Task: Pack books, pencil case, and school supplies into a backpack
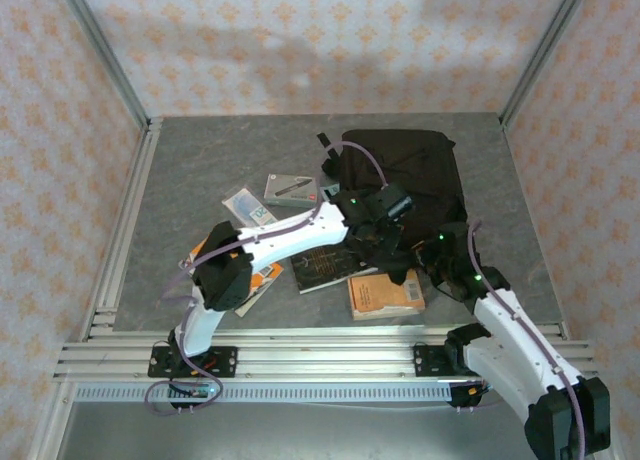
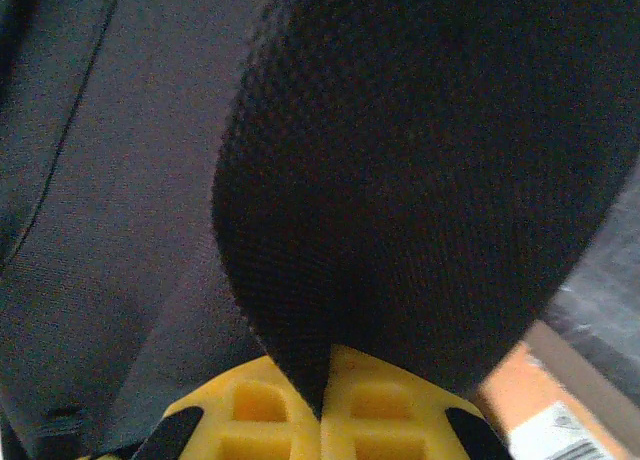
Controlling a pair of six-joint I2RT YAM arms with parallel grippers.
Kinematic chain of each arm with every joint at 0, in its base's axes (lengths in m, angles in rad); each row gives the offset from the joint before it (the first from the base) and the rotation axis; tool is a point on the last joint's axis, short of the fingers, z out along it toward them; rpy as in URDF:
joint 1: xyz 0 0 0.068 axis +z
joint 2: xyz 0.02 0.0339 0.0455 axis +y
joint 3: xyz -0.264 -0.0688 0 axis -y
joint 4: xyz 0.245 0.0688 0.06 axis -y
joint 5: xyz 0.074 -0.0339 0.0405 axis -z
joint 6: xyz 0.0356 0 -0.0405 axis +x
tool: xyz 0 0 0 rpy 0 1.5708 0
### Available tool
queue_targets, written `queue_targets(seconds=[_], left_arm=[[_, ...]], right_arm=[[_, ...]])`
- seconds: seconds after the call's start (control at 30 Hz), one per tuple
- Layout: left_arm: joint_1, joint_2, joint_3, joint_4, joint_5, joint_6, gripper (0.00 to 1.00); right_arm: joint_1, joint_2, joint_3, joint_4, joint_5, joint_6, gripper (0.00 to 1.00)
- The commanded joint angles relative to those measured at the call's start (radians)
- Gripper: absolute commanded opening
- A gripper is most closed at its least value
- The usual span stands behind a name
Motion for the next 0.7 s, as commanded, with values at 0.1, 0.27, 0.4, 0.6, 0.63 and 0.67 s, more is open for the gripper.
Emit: queue_targets(seconds=[0.1, 0.27, 0.4, 0.6, 0.63, 0.67], left_arm=[[0.015, -0.149, -0.086, -0.001, -0.116, -0.053, 0.00], [0.016, -0.207, -0.137, 0.014, -0.198, -0.045, 0.00], [0.019, -0.225, -0.152, 0.004, -0.250, -0.035, 0.00], [0.025, -0.233, -0.175, 0.050, -0.161, -0.021, 0.00], [0.024, -0.233, -0.179, 0.069, -0.123, -0.016, 0.00], [0.024, -0.231, -0.181, 0.088, -0.076, -0.012, 0.00]], right_arm=[[-0.005, -0.002, 0.050, -0.091, 0.084, -0.043, 0.00], [-0.005, -0.002, 0.119, -0.169, 0.146, -0.087, 0.00], [-0.006, 0.000, 0.162, -0.230, 0.216, -0.106, 0.00], [-0.005, 0.030, 0.171, -0.180, 0.146, -0.120, 0.00], [-0.005, 0.039, 0.168, -0.154, 0.111, -0.121, 0.00], [-0.005, 0.052, 0.166, -0.134, 0.078, -0.119, 0.00]])
